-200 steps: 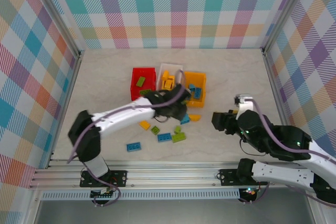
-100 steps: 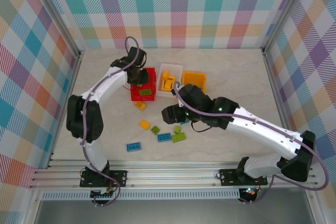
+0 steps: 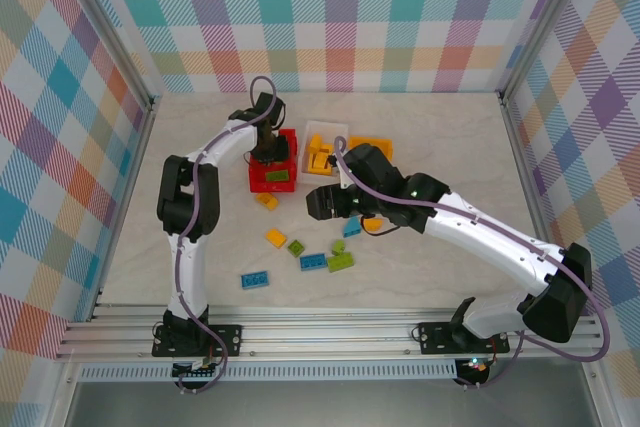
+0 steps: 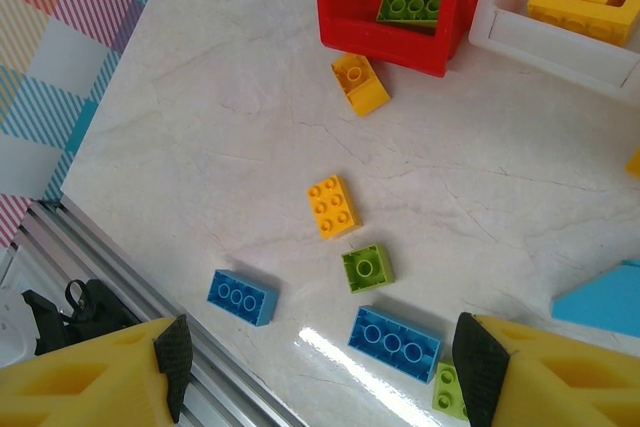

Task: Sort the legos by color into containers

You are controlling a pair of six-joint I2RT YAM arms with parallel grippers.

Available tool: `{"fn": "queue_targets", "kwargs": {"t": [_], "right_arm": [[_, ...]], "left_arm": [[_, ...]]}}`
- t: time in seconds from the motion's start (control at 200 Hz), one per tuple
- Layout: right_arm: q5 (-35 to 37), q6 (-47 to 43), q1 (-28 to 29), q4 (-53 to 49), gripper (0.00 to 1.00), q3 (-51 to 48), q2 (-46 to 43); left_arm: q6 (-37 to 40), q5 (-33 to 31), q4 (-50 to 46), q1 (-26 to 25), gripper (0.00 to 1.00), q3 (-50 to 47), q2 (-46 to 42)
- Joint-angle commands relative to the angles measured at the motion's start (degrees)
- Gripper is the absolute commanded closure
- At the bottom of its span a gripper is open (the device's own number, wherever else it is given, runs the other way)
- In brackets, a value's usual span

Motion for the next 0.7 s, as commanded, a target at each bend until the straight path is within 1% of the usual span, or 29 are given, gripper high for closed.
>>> {"fn": "queue_targets", "kwargs": {"t": [0.0,0.155,0.27,0.345,0.41,0.49,0.58,0.695], "right_arm": [[-1.92,0.44,-0.35,1.54,0.28,-1.38,-0.50],[-1.83,0.23,-0.44,1.64,0.28,-2.59,-0.94],[-2.72,-0.77,-0.33,1.96,0.29,-3.56,-1.12],[-4.17,-4.04,0.35,3.04,0.30,-4.39,-0.97],[-6.08,-10.08,2.94,4.76,0.29,-5.20,-0.15],[-6.43,-18.71,8.20,5.21,0.26,-5.11,2.48],[-6.80,-25.78,13.01,4.26,0.22,-3.06,7.91],[-6.36,-32.26,17.32,2.39,0.18,1.42,15.93]], "left_arm": [[0.39,0.98,-1.19,0.49,0.58,1.57,-0.14],[0.12,1.37,-1.10,0.36,0.52,-0.01,-4.52],[-0.32,1.27,-1.77,0.18,0.53,-1.23,-9.05],[-1.07,1.04,-1.40,-0.23,0.55,-3.66,-13.74],[-1.91,0.42,-1.25,-0.76,0.55,-6.37,-18.61],[-3.36,-0.56,-1.54,-1.71,0.55,-10.40,-25.56],[-6.27,-2.10,-2.15,-2.54,0.55,-16.57,-35.39],[-11.52,-4.22,-5.56,-2.55,0.55,-24.03,-48.99]]}}
